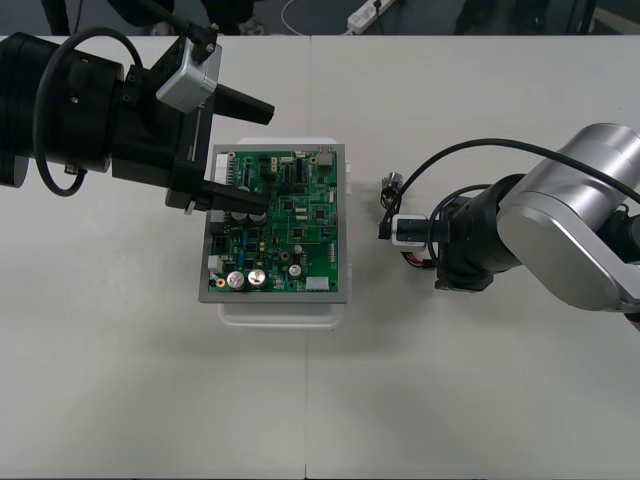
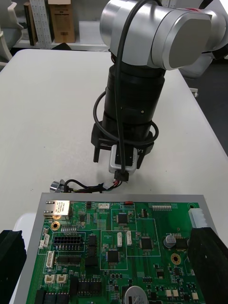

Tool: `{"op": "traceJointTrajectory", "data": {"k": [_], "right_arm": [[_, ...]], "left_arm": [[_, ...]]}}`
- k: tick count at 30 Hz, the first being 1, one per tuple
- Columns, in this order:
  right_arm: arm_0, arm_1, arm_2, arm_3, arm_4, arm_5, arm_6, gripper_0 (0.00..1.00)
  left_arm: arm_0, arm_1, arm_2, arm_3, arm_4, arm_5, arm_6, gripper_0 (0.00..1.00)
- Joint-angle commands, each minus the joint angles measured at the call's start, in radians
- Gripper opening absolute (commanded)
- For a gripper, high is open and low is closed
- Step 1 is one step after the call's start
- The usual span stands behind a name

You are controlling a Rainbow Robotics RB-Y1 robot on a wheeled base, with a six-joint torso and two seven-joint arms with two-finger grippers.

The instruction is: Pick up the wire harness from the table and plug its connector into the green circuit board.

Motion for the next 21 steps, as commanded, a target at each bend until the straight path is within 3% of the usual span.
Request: {"op": "traceJointTrajectory", "data": {"k": [1,21], "right_arm": [[-0.027,0.011,0.019,-0.007,0.011,-0.005,-0.035,0.89],[-0.022,0.023,0.074,0.037,0.063,-0.005,-0.052,0.89]], "left_arm": [[-0.045,-0.016,-0.013,-0.035,0.000,0.050,0.076,1.00],[-0.045,-0.016,-0.013,-0.035,0.000,0.050,0.076,1.00]]}}
